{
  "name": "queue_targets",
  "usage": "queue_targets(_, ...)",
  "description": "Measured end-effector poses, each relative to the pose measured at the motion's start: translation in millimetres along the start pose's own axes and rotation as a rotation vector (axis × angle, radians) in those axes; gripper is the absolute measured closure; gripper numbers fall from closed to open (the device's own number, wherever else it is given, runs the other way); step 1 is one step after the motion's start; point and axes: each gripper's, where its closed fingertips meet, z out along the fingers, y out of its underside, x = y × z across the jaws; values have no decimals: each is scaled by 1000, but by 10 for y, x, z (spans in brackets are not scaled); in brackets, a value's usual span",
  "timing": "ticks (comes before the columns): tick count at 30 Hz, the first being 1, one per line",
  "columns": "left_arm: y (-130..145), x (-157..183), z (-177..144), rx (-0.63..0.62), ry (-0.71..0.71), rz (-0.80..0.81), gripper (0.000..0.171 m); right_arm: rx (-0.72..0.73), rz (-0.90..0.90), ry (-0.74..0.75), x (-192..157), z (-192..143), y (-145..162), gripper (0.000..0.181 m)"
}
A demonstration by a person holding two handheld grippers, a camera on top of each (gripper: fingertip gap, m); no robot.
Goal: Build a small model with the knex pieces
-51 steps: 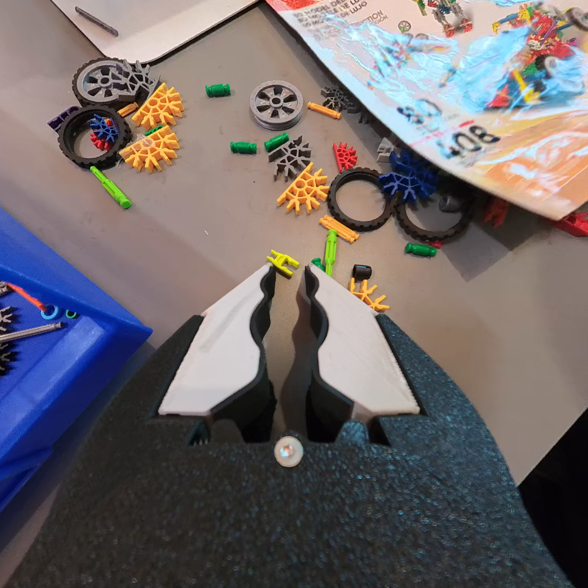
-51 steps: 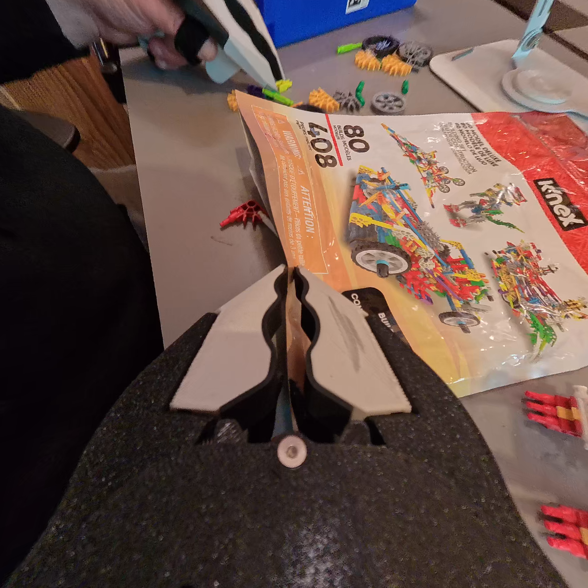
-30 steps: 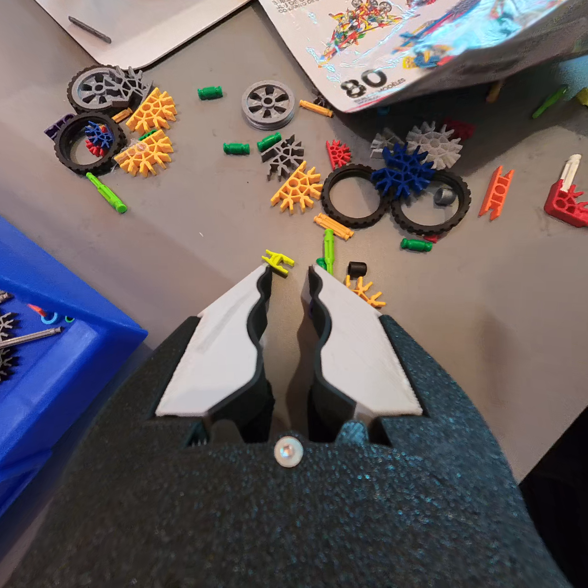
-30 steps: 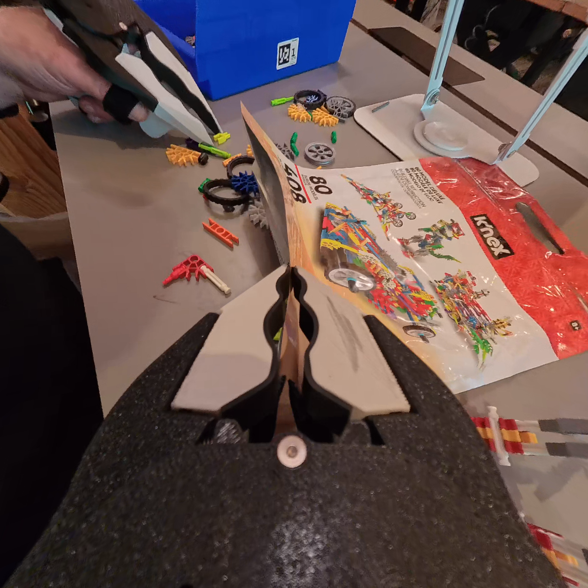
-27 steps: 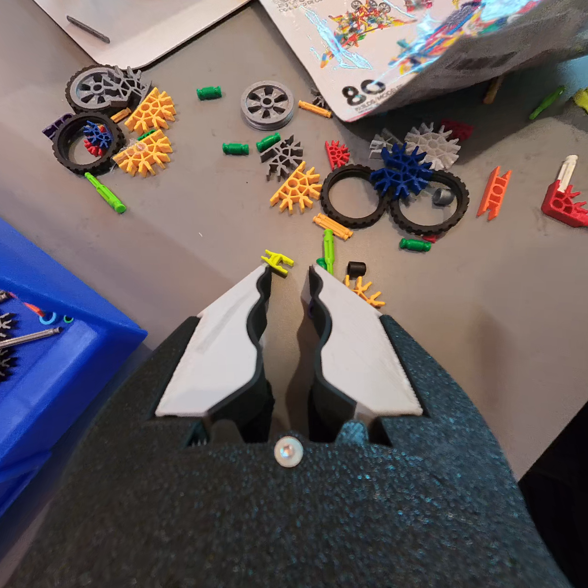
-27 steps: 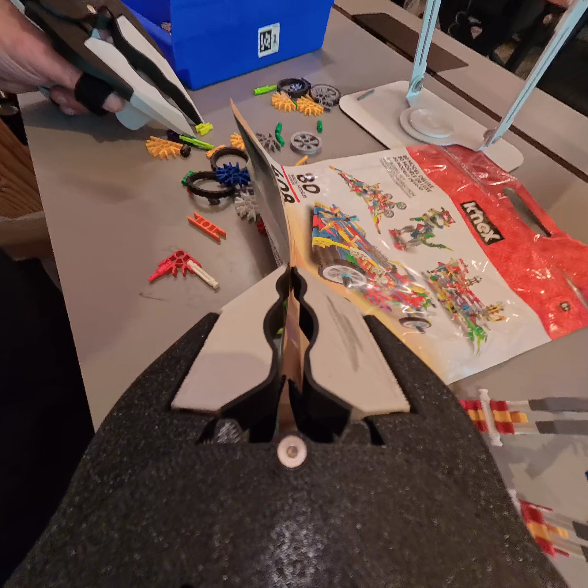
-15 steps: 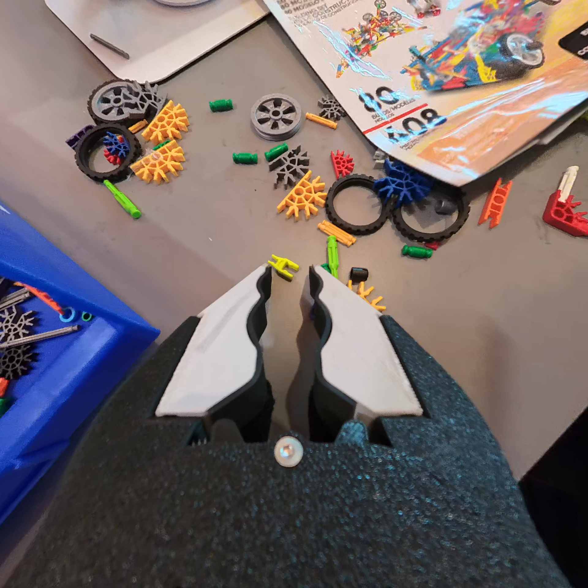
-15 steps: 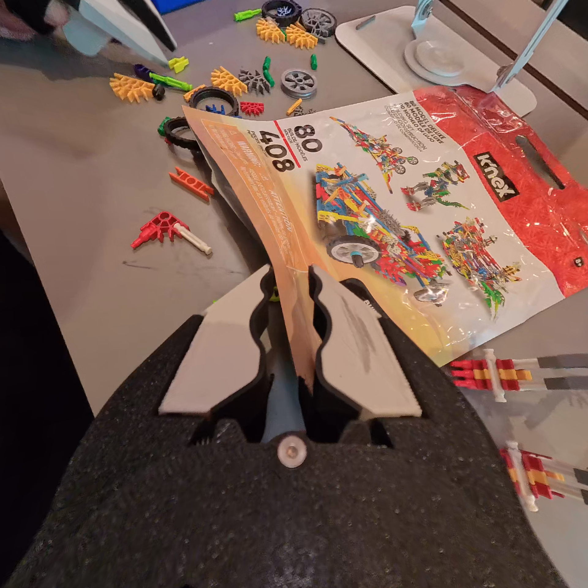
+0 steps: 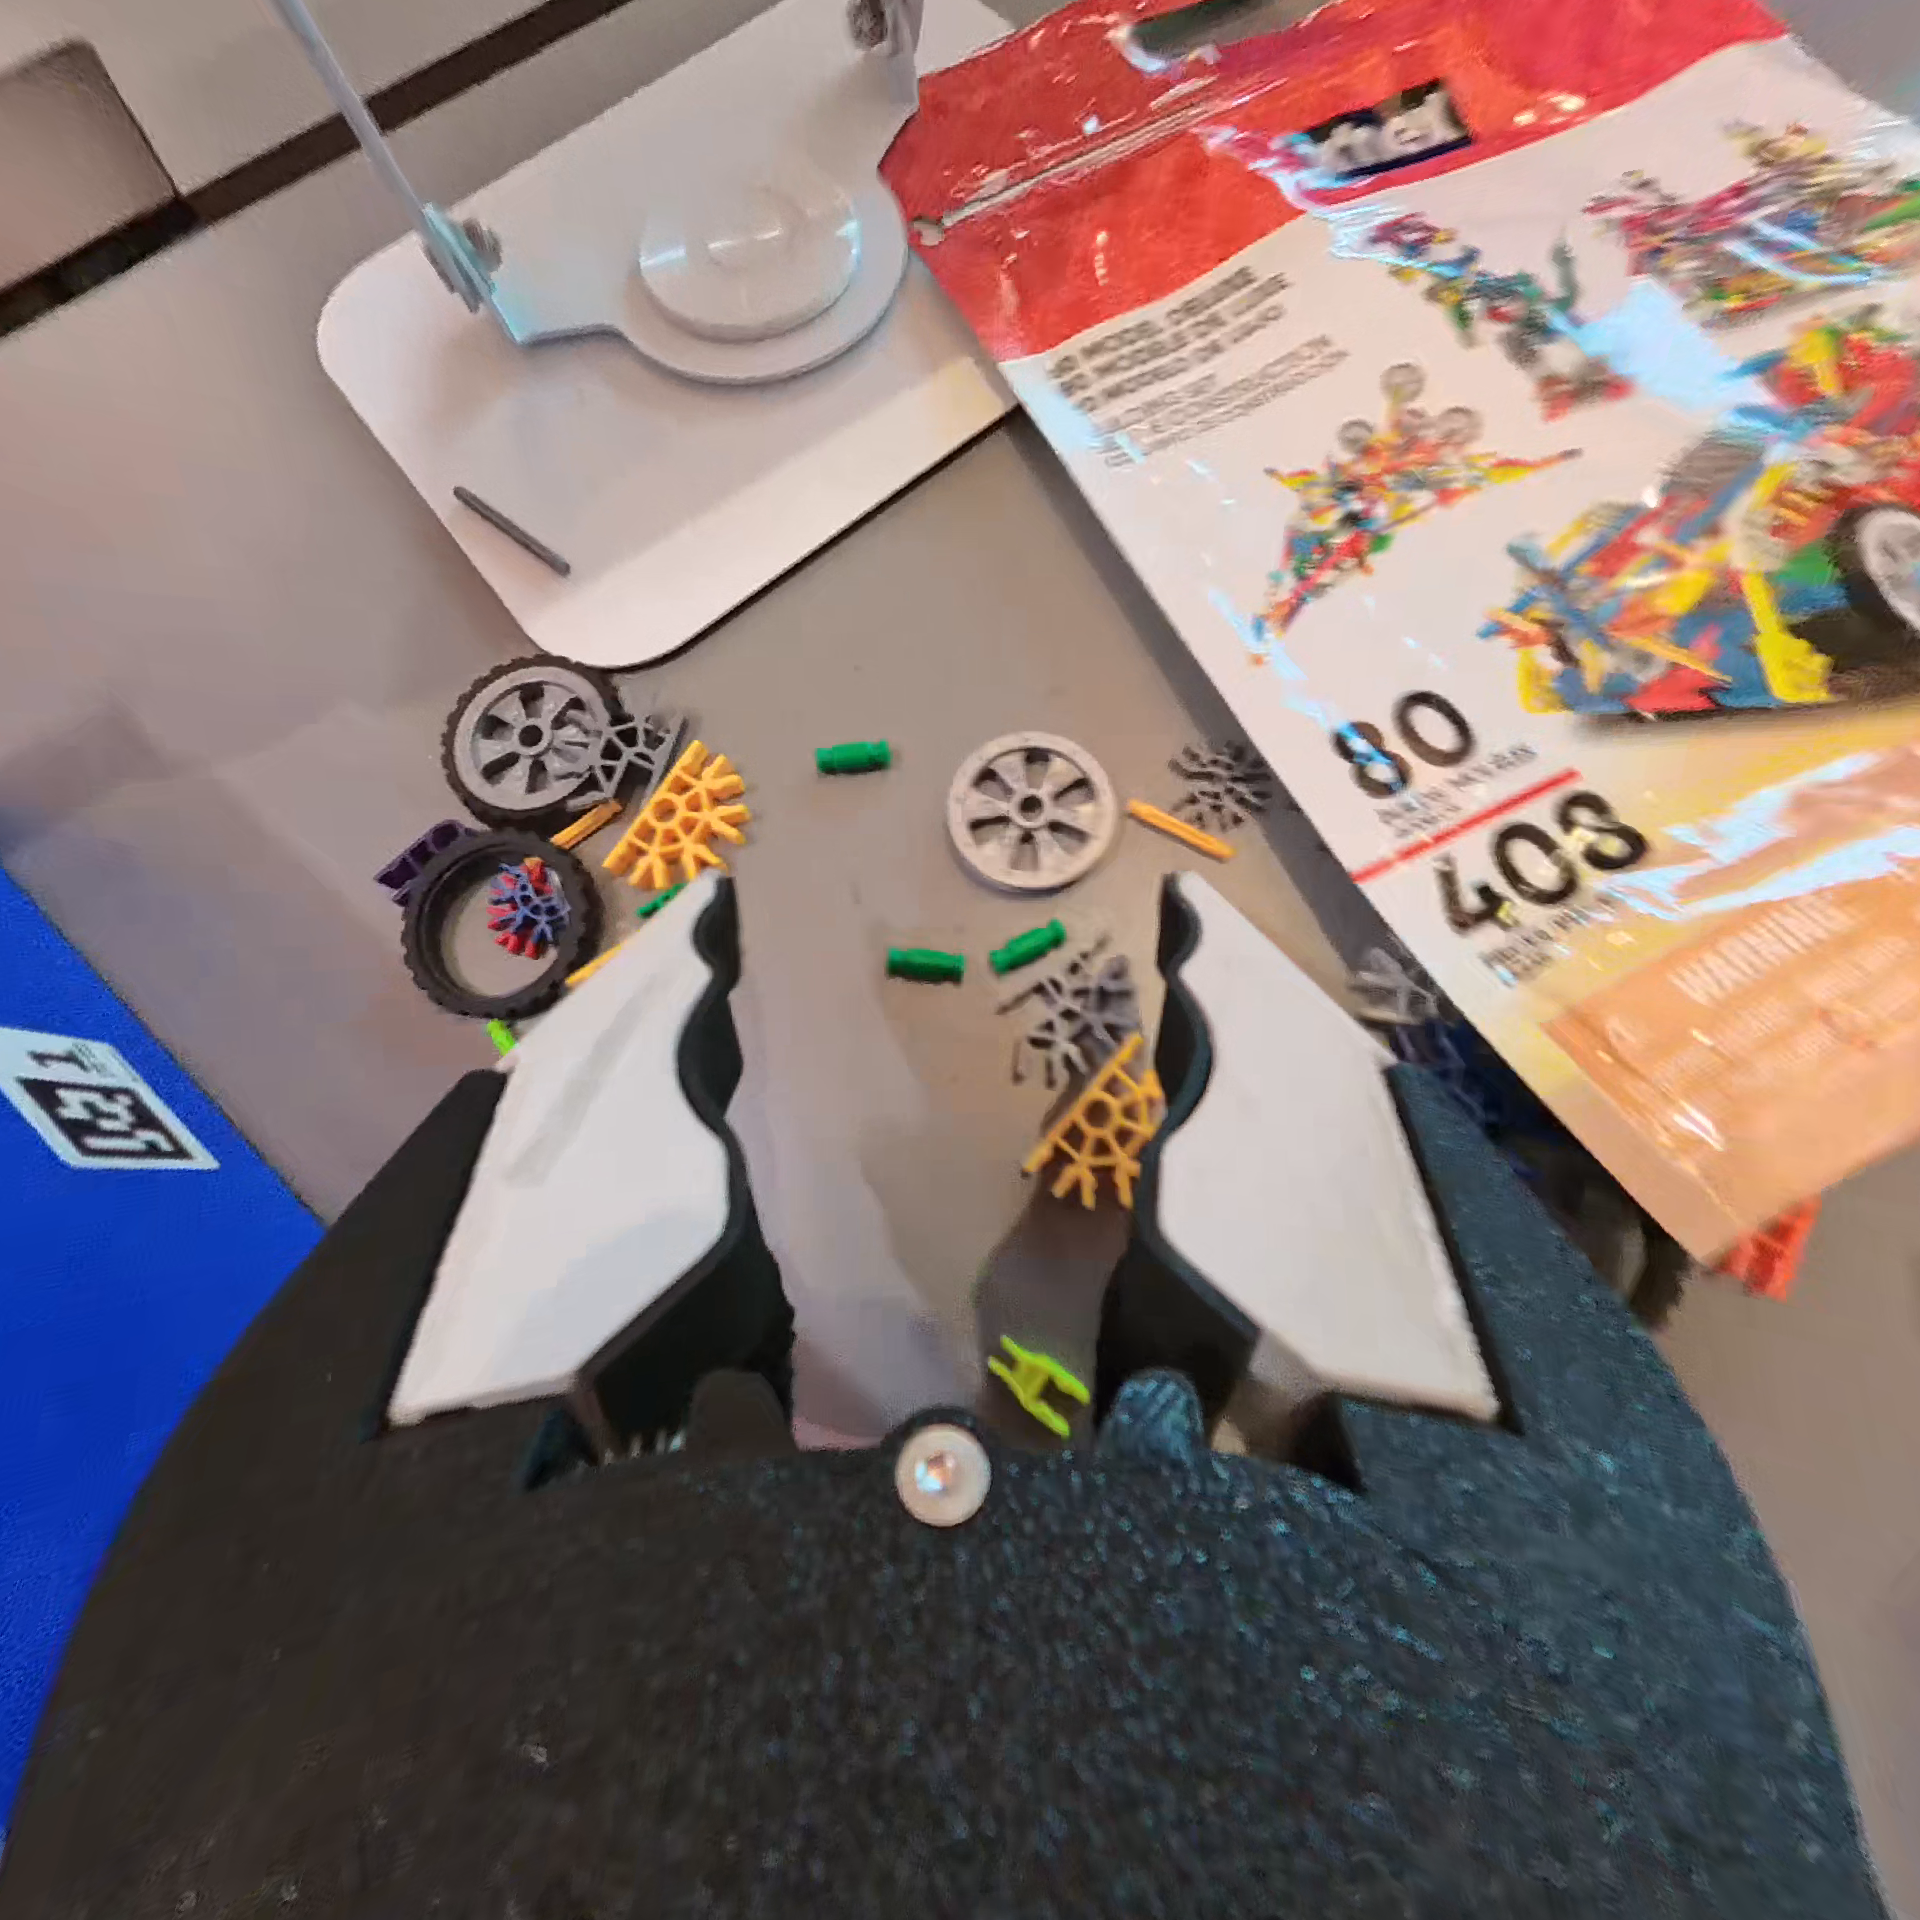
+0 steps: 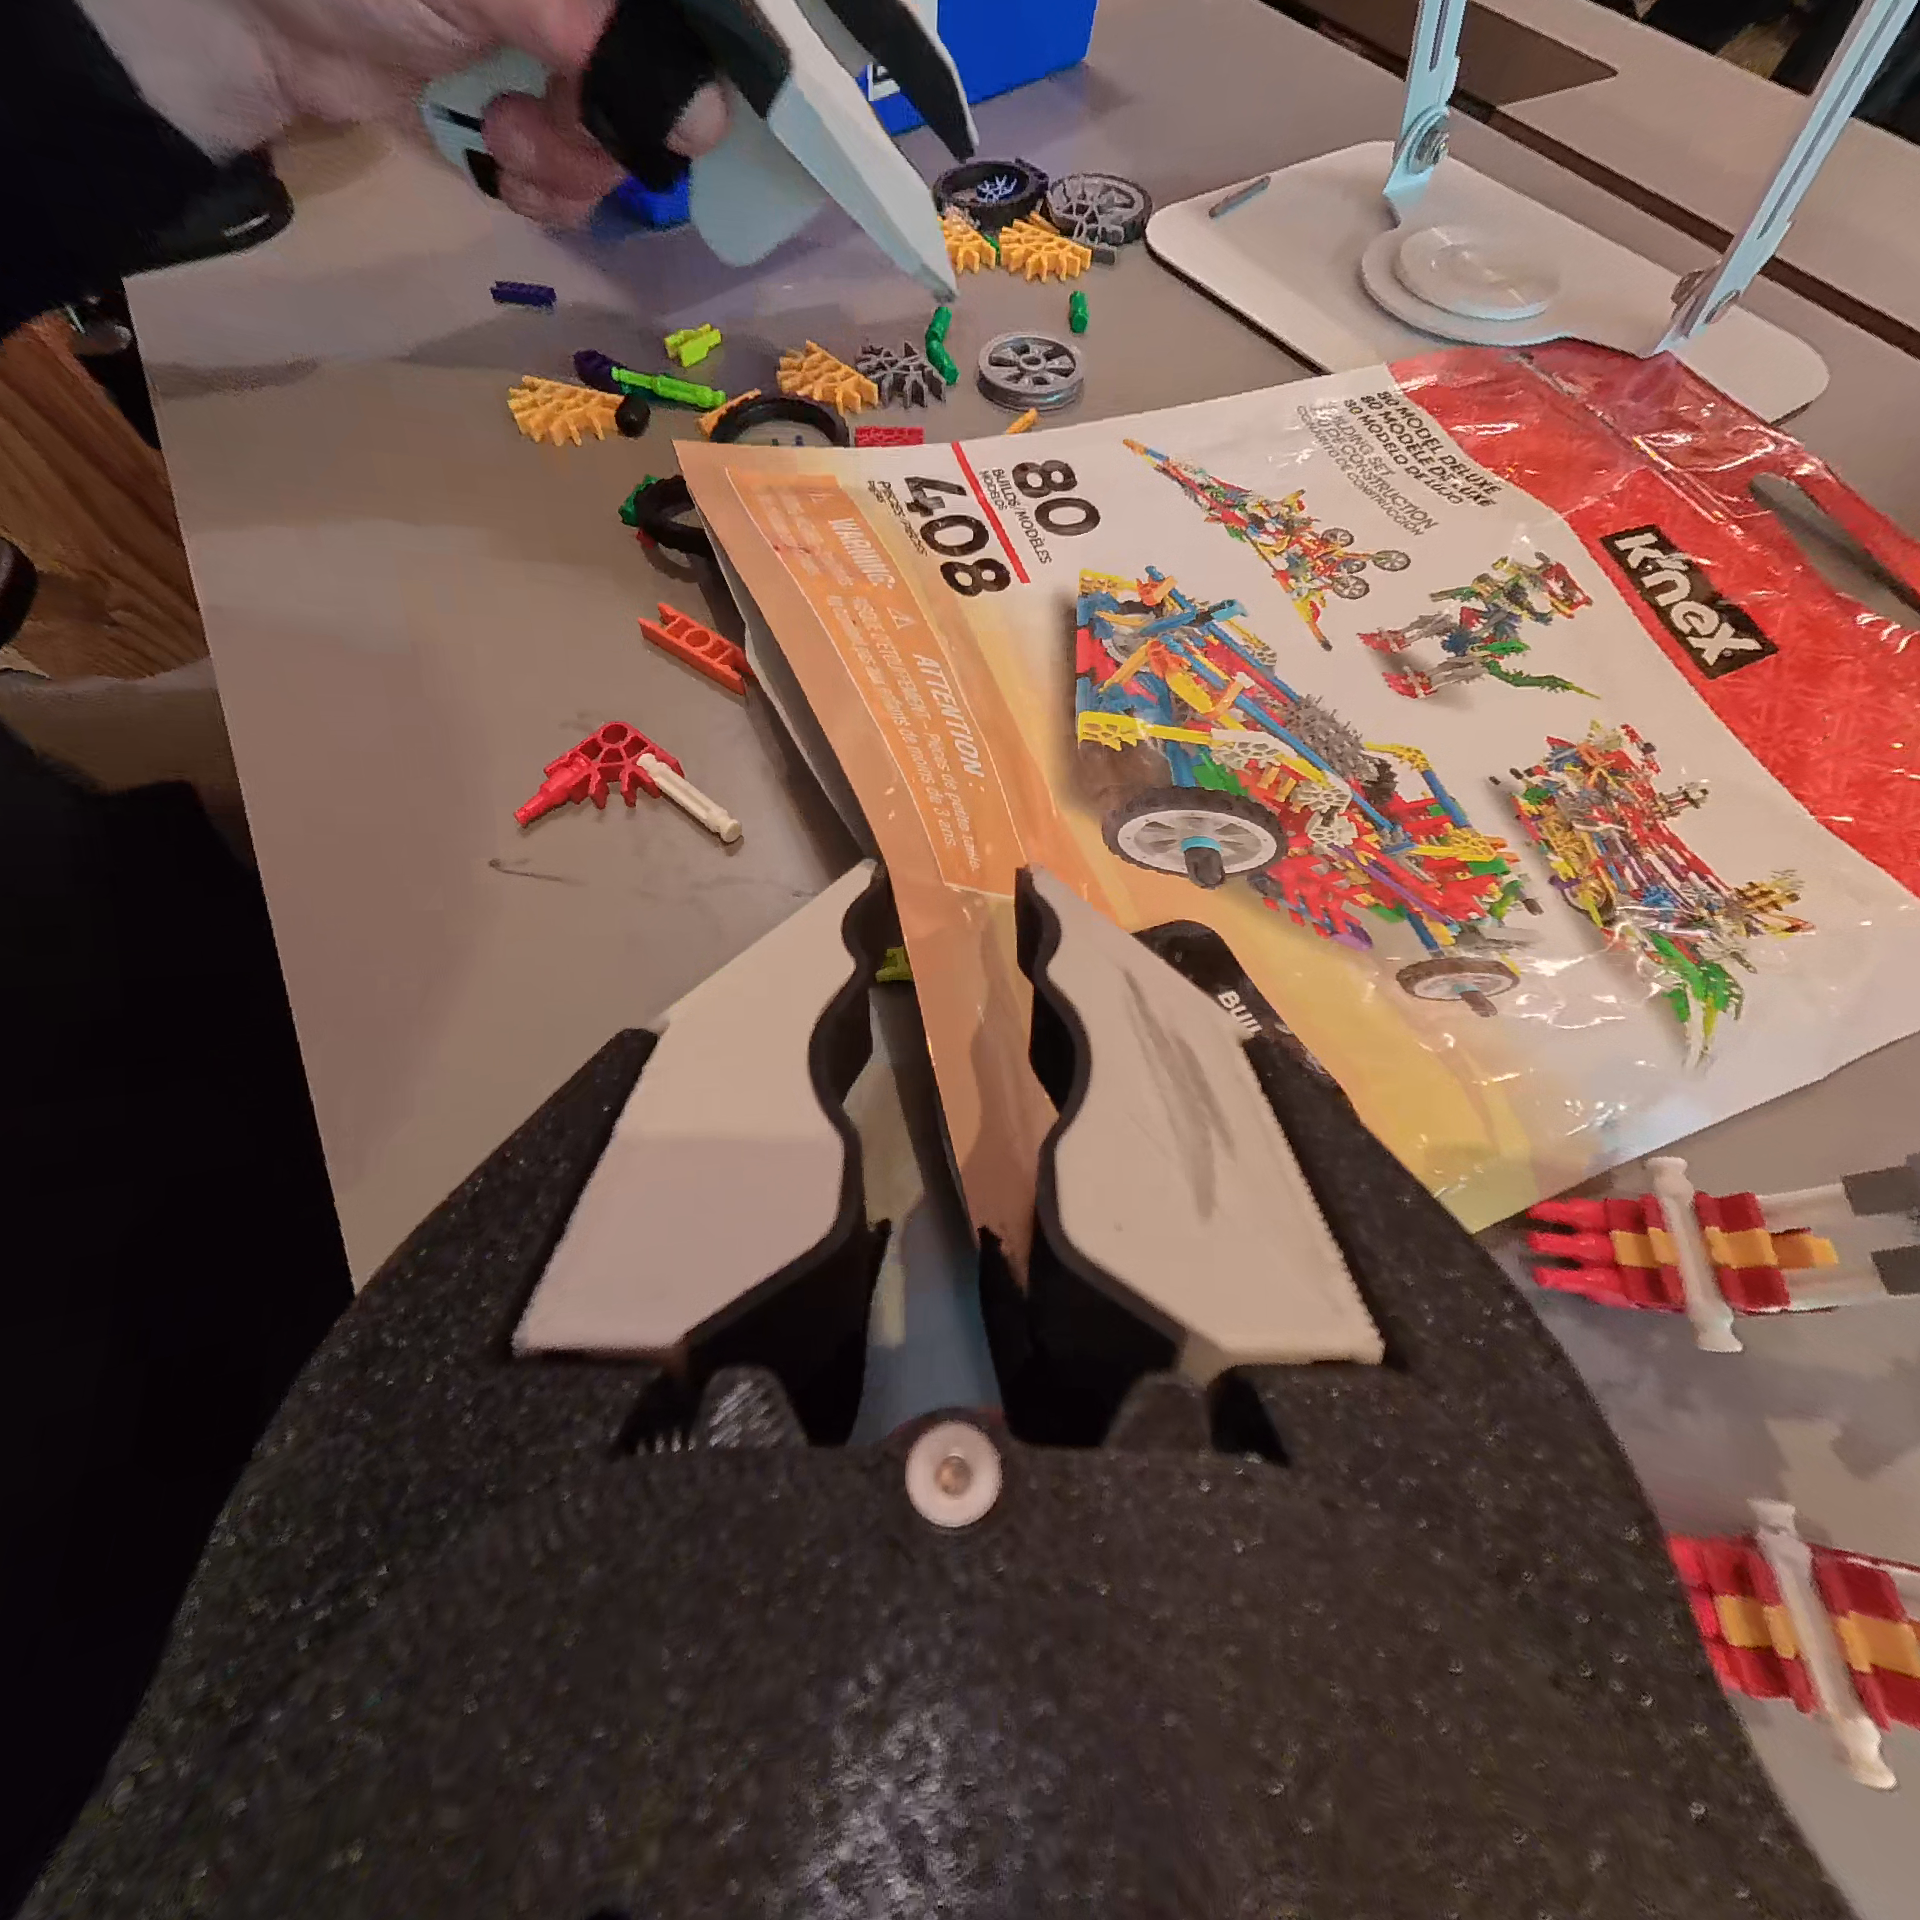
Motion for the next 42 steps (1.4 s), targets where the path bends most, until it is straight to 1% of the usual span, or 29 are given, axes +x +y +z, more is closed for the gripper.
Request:
queue_targets(1, 3, -62, 61, -24, -13, -19, 84, 7, 5, -9, -5, -6, -6, 159)
queue_targets(5, 60, -239, 239, -109, -45, -100, 72, 29, 14, -31, -20, -30, -29, 159)
queue_targets(7, 64, -234, 269, -121, -32, -129, 73, 41, 14, -38, -27, -43, -42, 159)
queue_targets(9, 109, -251, 301, -148, -45, -125, 72, 53, 21, -45, -28, -57, -55, 160)
queue_targets(16, 120, -214, 348, -146, -2, -183, 73, 75, 31, -57, -28, -81, -77, 160)
queue_targets(20, 163, -138, 274, -146, 18, -188, 79, 79, 36, -58, -24, -85, -82, 161)
queue_targets(26, 287, -65, 152, -157, 4, -152, 90, 75, 37, -65, -29, -80, -78, 161)
queue_targets(28, 321, -30, 109, -156, 1, -142, 100, 75, 36, -64, -29, -80, -78, 162)
queue_targets(30, 354, 7, 69, -153, 4, -139, 105, 73, 37, -65, -29, -77, -76, 162)
queue_targets(35, 448, 81, -38, -155, 19, -129, 107, 64, 35, -67, -34, -67, -66, 163)
queue_targets(42, 538, 215, -166, -141, 76, -132, 112, 58, 39, -68, -31, -60, -59, 163)
